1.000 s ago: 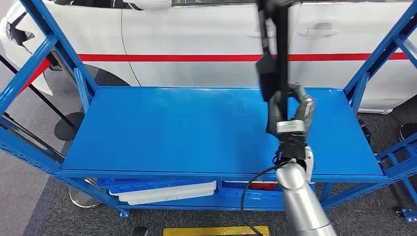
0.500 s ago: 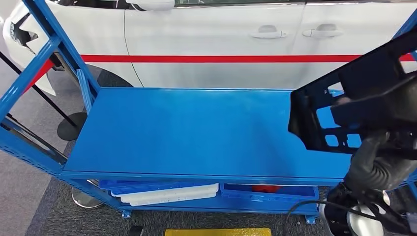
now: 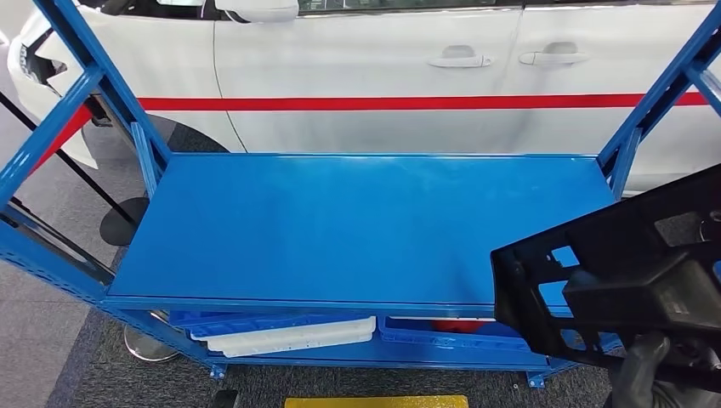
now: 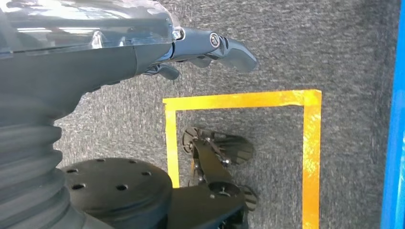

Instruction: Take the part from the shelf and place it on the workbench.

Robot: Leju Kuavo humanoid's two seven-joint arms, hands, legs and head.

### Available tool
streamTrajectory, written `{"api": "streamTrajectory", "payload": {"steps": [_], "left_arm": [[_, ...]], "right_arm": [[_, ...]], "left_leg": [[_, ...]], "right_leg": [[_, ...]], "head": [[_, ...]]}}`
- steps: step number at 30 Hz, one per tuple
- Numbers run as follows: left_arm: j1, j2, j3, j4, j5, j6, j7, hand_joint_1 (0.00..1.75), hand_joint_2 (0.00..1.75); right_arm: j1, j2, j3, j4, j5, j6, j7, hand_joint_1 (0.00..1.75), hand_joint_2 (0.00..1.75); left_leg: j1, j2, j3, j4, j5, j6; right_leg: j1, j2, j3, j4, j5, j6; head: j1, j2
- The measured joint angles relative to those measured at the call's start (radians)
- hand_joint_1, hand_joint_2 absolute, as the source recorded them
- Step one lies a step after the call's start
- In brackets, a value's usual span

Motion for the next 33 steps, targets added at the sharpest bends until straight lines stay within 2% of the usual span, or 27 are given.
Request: {"api": "streamTrajectory", "payload": {"steps": [2, 3, 4, 6, 7, 8, 9, 11, 12, 13, 14, 16, 17, 18, 19, 21, 22, 23, 24, 25, 26, 27, 28, 29, 30, 32, 33], "left_arm": [[0.0, 0.0, 0.005, 0.0, -0.001, 0.001, 0.0, 0.0, 1.75], [0.0, -0.001, 0.008, 0.0, -0.002, 0.002, 0.0, 0.0, 1.75], [-0.001, -0.002, 0.011, 0.0, -0.002, 0.003, 0.0, 0.0, 1.75], [-0.001, -0.003, 0.017, 0.0, -0.002, 0.008, 0.0, 0.0, 1.75], [0.0, -0.003, 0.019, 0.0, -0.002, 0.012, 0.001, 0.0, 1.75], [0.0, -0.003, 0.02, 0.0, -0.002, 0.017, 0.003, 0.0, 1.75], [0.0, -0.004, 0.02, 0.0, -0.003, 0.021, 0.004, 0.0, 1.75], [0.001, -0.003, 0.02, 0.0, -0.003, 0.025, 0.005, 0.0, 1.75], [0.001, -0.003, 0.02, 0.0, -0.004, 0.026, 0.004, 0.0, 1.75], [0.001, -0.003, 0.02, 0.0, -0.004, 0.026, 0.002, 0.0, 1.75], [0.0, -0.003, 0.02, 0.0, -0.004, 0.026, 0.0, 0.0, 1.75], [-0.002, -0.003, 0.02, 0.0, -0.004, 0.026, -0.004, 0.0, 1.75], [-0.002, -0.002, 0.02, 0.0, -0.004, 0.026, -0.005, 0.0, 1.75], [-0.002, -0.002, 0.02, 0.0, -0.005, 0.026, -0.005, 0.0, 1.75], [-0.001, -0.002, 0.02, 0.0, -0.005, 0.026, -0.005, 0.0, 1.75], [0.0, -0.001, 0.02, 0.0, -0.005, 0.027, -0.002, 0.0, 1.75], [0.0, 0.0, 0.02, 0.0, -0.005, 0.028, 0.001, 0.0, 1.75], [0.0, 0.0, 0.02, 0.0, -0.004, 0.029, 0.006, 0.0, 1.75], [-0.001, 0.0, 0.02, 0.0, -0.004, 0.03, 0.012, 0.0, 1.75], [-0.001, 0.001, 0.02, 0.0, -0.003, 0.031, 0.019, 0.0, 1.75], [-0.002, 0.003, 0.02, 0.0, -0.002, 0.032, 0.025, 0.0, 1.75], [-0.002, 0.006, 0.02, 0.0, -0.002, 0.032, 0.031, 0.0, 1.75], [-0.003, 0.009, 0.02, 0.0, -0.001, 0.033, 0.034, 0.0, 1.75], [-0.004, 0.012, 0.02, 0.0, 0.0, 0.034, 0.037, 0.0, 1.75], [-0.005, 0.014, 0.02, 0.0, 0.0, 0.035, 0.04, 0.0, 1.75], [-0.009, 0.013, 0.021, 0.0, 0.005, 0.041, 0.048, 0.0, 1.75], [-0.011, 0.012, 0.023, 0.001, 0.011, 0.046, 0.052, 0.0, 1.75]], "right_arm": [[0.013, 0.005, -0.002, 0.0, 0.001, 0.0, 0.0, 1.75, 1.75], [0.019, 0.007, -0.002, 0.0, 0.001, 0.0, 0.0, 1.75, 1.75], [0.025, 0.007, -0.004, 0.001, 0.002, 0.003, 0.0, 1.75, 1.75], [0.04, 0.01, -0.014, 0.009, -0.013, 0.029, 0.001, 1.75, 1.75], [0.051, 0.013, -0.021, 0.02, -0.041, 0.056, 0.001, 1.75, 1.75], [0.064, 0.017, -0.031, 0.035, -0.084, 0.095, 0.002, 1.75, 1.75], [0.08, 0.024, -0.043, 0.055, -0.13, 0.142, 0.002, 1.75, 1.75], [0.11, 0.045, -0.069, 0.095, -0.18, 0.235, 0.002, 1.75, 1.75], [0.12, 0.057, -0.08, 0.112, -0.178, 0.27, 0.002, 1.75, 1.75], [0.126, 0.068, -0.088, 0.126, -0.167, 0.293, 0.002, 1.75, 1.75], [0.13, 0.078, -0.093, 0.138, -0.153, 0.307, 0.003, 1.75, 1.75], [0.137, 0.095, -0.099, 0.156, -0.122, 0.314, 0.003, 1.75, 1.75], [0.14, 0.102, -0.102, 0.162, -0.108, 0.315, 0.003, 1.75, 1.75], [0.143, 0.11, -0.104, 0.167, -0.098, 0.316, 0.003, 1.75, 1.75], [0.144, 0.119, -0.105, 0.17, -0.092, 0.318, 0.003, 1.75, 1.75], [0.148, 0.135, -0.107, 0.174, -0.087, 0.323, 0.003, 1.75, 1.75], [0.151, 0.141, -0.109, 0.175, -0.088, 0.326, 0.003, 1.75, 1.75], [0.155, 0.146, -0.112, 0.176, -0.089, 0.329, 0.003, 1.75, 1.75], [0.159, 0.15, -0.114, 0.178, -0.09, 0.332, 0.003, 1.75, 1.75], [0.163, 0.154, -0.117, 0.18, -0.092, 0.335, 0.003, 1.75, 1.75], [0.165, 0.158, -0.119, 0.181, -0.094, 0.338, 0.003, 1.75, 1.75], [0.167, 0.163, -0.12, 0.183, -0.095, 0.34, 0.002, 1.75, 1.75], [0.167, 0.167, -0.121, 0.185, -0.095, 0.343, 0.002, 1.75, 1.75], [0.167, 0.171, -0.122, 0.187, -0.094, 0.345, 0.002, 1.75, 1.75], [0.168, 0.175, -0.122, 0.189, -0.094, 0.348, 0.002, 1.75, 1.75], [0.175, 0.18, -0.123, 0.193, -0.092, 0.358, 0.002, 1.75, 1.75], [0.178, 0.183, -0.123, 0.195, -0.093, 0.366, 0.002, 1.75, 1.75]], "left_leg": [[0.005, 0.003, -0.001, -0.012, 0.017, 0.012], [0.008, 0.005, -0.003, -0.018, 0.026, 0.019], [0.01, 0.009, -0.008, -0.022, 0.035, 0.024], [0.008, 0.015, -0.025, -0.022, 0.047, 0.029], [0.008, 0.019, -0.034, -0.02, 0.053, 0.029], [0.008, 0.024, -0.043, -0.017, 0.057, 0.027], [0.009, 0.029, -0.053, -0.013, 0.061, 0.026], [0.009, 0.042, -0.07, 0.0, 0.066, 0.019], [0.008, 0.05, -0.076, 0.006, 0.067, 0.014], [0.007, 0.058, -0.079, 0.012, 0.069, 0.008], [0.006, 0.065, -0.081, 0.015, 0.071, 0.002], [0.006, 0.079, -0.082, 0.017, 0.079, -0.011], [0.008, 0.076, -0.086, 0.023, 0.071, -0.02], [0.01, 0.066, -0.092, 0.04, 0.047, -0.027], [0.012, 0.051, -0.102, 0.075, 0.007, -0.033], [0.013, 0.024, -0.127, 0.187, -0.095, -0.037], [0.013, 0.019, -0.134, 0.241, -0.126, -0.036], [0.013, 0.017, -0.129, 0.273, -0.135, -0.033], [0.011, 0.015, -0.108, 0.272, -0.121, -0.028], [0.009, 0.01, -0.07, 0.234, -0.094, -0.019], [0.005, -0.006, -0.019, 0.168, -0.067, -0.007], [0.002, -0.03, 0.033, 0.091, -0.056, 0.007], [0.0, -0.051, 0.072, 0.027, -0.054, 0.015], [-0.003, -0.066, 0.095, -0.016, -0.058, 0.022], [-0.005, -0.069, 0.103, -0.036, -0.062, 0.023], [-0.006, -0.047, 0.098, -0.054, -0.04, 0.023], [-0.003, -0.033, 0.094, -0.065, -0.025, 0.027]], "right_leg": [[-0.001, 0.001, -0.003, 0.006, -0.008, 0.012], [-0.001, 0.002, -0.011, 0.027, -0.031, 0.017], [-0.001, 0.003, -0.025, 0.067, -0.069, 0.02], [-0.004, 0.003, -0.062, 0.186, -0.153, 0.026], [-0.005, 0.003, -0.073, 0.235, -0.176, 0.03], [-0.007, 0.003, -0.069, 0.253, -0.18, 0.033], [-0.009, 0.0, -0.044, 0.231, -0.164, 0.035], [-0.014, -0.021, 0.044, 0.102, -0.12, 0.037], [-0.012, -0.034, 0.08, 0.045, -0.102, 0.033], [-0.009, -0.044, 0.098, 0.01, -0.094, 0.027], [-0.006, -0.048, 0.101, -0.003, -0.093, 0.019], [-0.002, -0.035, 0.089, -0.002, -0.081, 0.001], [-0.002, -0.028, 0.083, -0.005, -0.074, -0.007], [-0.003, -0.021, 0.074, -0.007, -0.064, -0.016], [-0.003, -0.014, 0.064, -0.009, -0.054, -0.023], [0.0, 0.004, 0.037, -0.008, -0.032, -0.03], [0.002, 0.014, 0.021, -0.007, -0.021, -0.032], [0.005, 0.024, 0.006, -0.007, -0.009, -0.033], [0.008, 0.035, -0.008, -0.006, 0.002, -0.033], [0.012, 0.047, -0.02, -0.006, 0.013, -0.033], [0.014, 0.059, -0.031, -0.006, 0.024, -0.032], [0.017, 0.069, -0.039, -0.006, 0.034, -0.03], [0.016, 0.079, -0.045, -0.007, 0.044, -0.027], [0.012, 0.089, -0.049, -0.009, 0.054, -0.021], [0.008, 0.098, -0.052, -0.012, 0.064, -0.015], [0.007, 0.113, -0.057, -0.017, 0.078, -0.001], [0.01, 0.102, -0.065, -0.007, 0.062, 0.002]], "head": [[0.0, 0.0], [0.0, 0.0], [0.0, 0.0], [0.0, 0.0], [0.0, 0.0], [0.0, 0.0], [0.0, 0.0], [0.0, 0.0], [0.0, 0.0], [0.0, 0.0], [-0.001, 0.0], [0.0, 0.0], [-0.001, 0.0], [-0.001, 0.0], [-0.001, 0.0], [-0.001, 0.0], [-0.001, 0.0], [-0.001, 0.0], [-0.001, 0.0], [-0.001, 0.0], [-0.001, 0.0], [-0.001, 0.0], [-0.001, 0.0], [-0.001, 0.0], [-0.001, 0.0], [-0.001, 0.0], [0.0, 0.0]]}}
